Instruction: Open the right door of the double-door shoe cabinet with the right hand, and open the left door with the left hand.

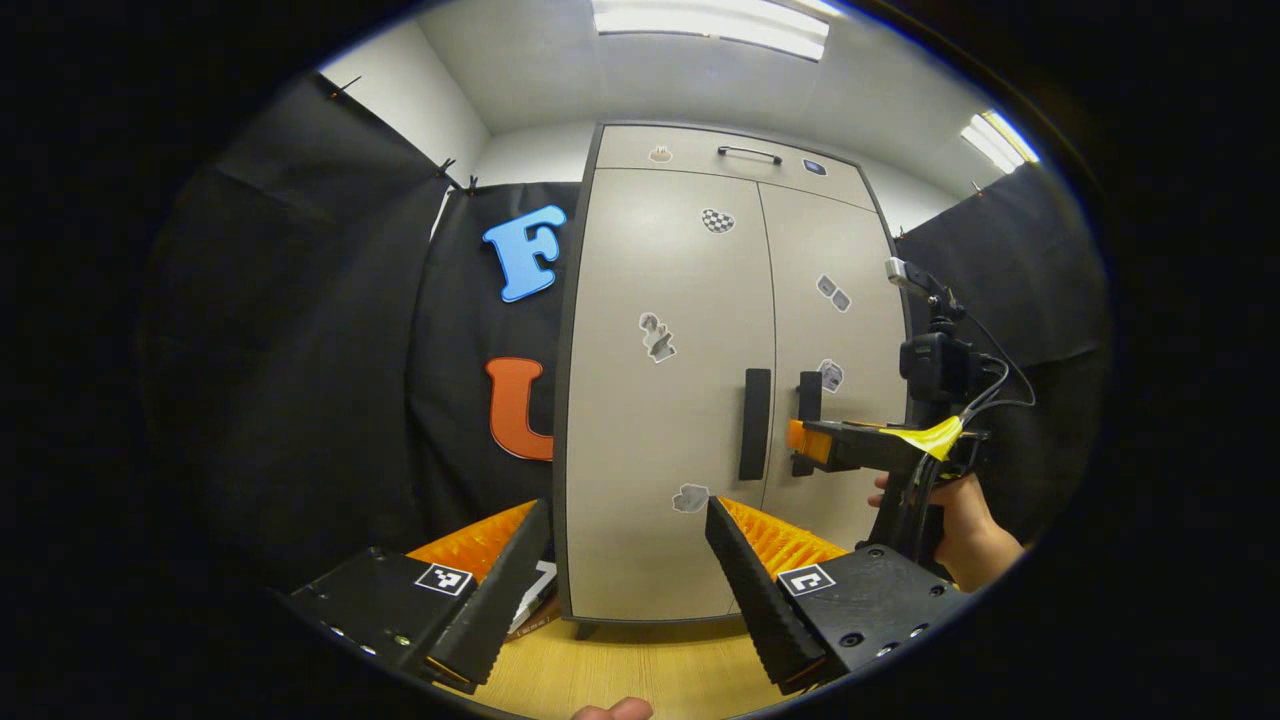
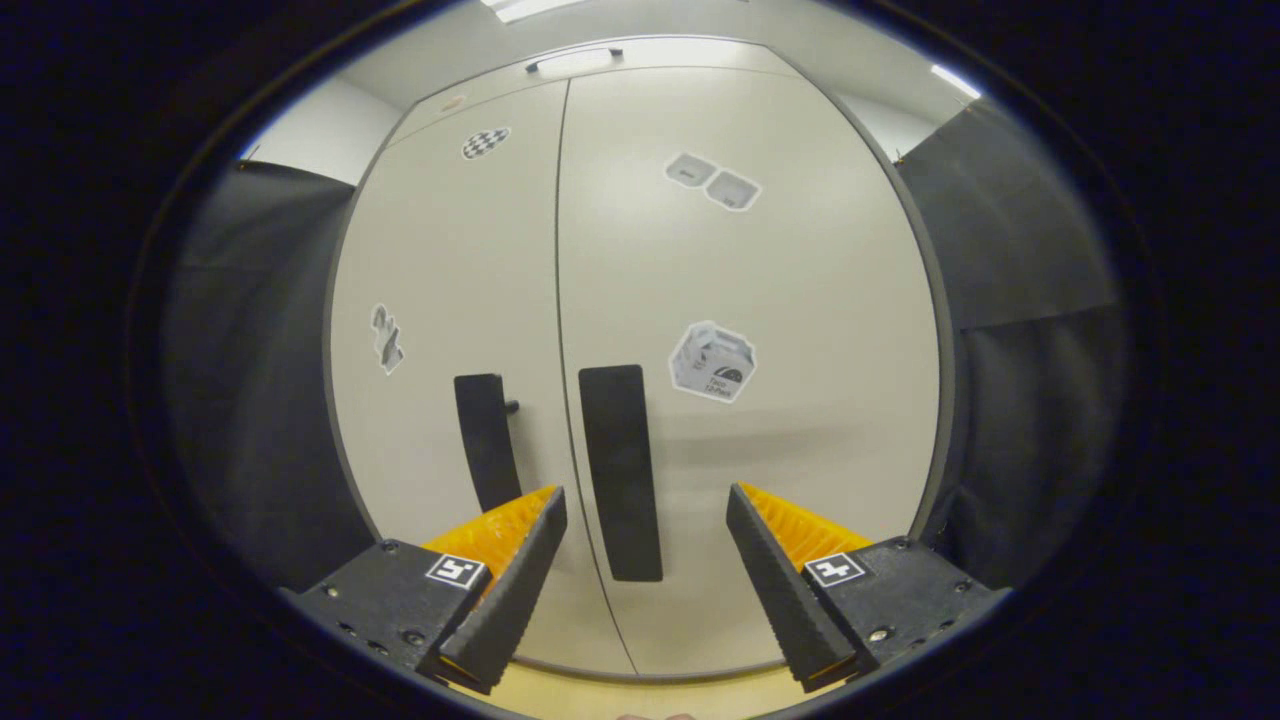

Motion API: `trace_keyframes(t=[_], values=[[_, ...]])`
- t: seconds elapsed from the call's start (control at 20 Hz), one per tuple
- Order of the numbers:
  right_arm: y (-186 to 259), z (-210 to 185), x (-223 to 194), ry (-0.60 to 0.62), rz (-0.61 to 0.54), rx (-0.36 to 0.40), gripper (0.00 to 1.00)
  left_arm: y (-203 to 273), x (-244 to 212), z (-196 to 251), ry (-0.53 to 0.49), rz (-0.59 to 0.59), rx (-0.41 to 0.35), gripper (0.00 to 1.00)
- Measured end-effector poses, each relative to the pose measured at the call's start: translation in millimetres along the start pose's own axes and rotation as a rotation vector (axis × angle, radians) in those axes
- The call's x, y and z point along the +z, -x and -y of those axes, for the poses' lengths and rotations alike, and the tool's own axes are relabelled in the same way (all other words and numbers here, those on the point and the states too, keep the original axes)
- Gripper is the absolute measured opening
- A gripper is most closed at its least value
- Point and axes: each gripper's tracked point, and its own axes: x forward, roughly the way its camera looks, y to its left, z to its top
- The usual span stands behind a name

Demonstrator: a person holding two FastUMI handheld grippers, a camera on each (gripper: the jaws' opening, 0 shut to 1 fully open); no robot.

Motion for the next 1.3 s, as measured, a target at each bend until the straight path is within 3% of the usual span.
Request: trace_keyframes(t=[0.45,0.55,0.6,0.65,0.75,0.8,0.9,0.95,1.1,1.25,1.3], values=[[-23,0,8,0.063,0.042,-0.025,0.96,-13,-5,-8,0.013,-0.013,-0.008,0.95],[-27,-2,9,0.046,0.049,-0.012,0.87,-15,-6,-10,0.012,-0.012,-0.01,0.95],[-29,0,9,0.048,0.054,-0.022,0.72,-16,-6,-11,0.012,-0.013,-0.007,0.95],[-28,2,9,0.055,0.05,-0.037,0.71,-17,-8,-13,0.014,-0.016,-0.004,0.95],[-29,-4,9,0.055,0.052,-0.011,0.59,-20,-9,-14,0.025,-0.019,-0.005,0.95],[-26,-6,10,0.067,0.053,-0.006,0.46,-21,-9,-15,0.031,-0.021,-0.008,0.95],[-27,-7,11,0.113,0.055,-0.015,0.31,-20,-9,-13,0.035,-0.026,-0.012,0.95],[-28,-7,8,0.1,0.052,-0.005,0.3,-20,-10,-12,0.035,-0.026,-0.014,0.95],[-28,-6,9,0.074,0.05,0.016,0.13,-21,-13,-9,0.036,-0.03,-0.022,0.95],[-26,-6,8,0.095,0.048,0.008,0.1,-19,-12,-5,0.029,-0.028,-0.028,0.95],[-23,-7,8,0.089,0.047,0.016,0.09,-20,-11,-5,0.026,-0.024,-0.027,1.0]])
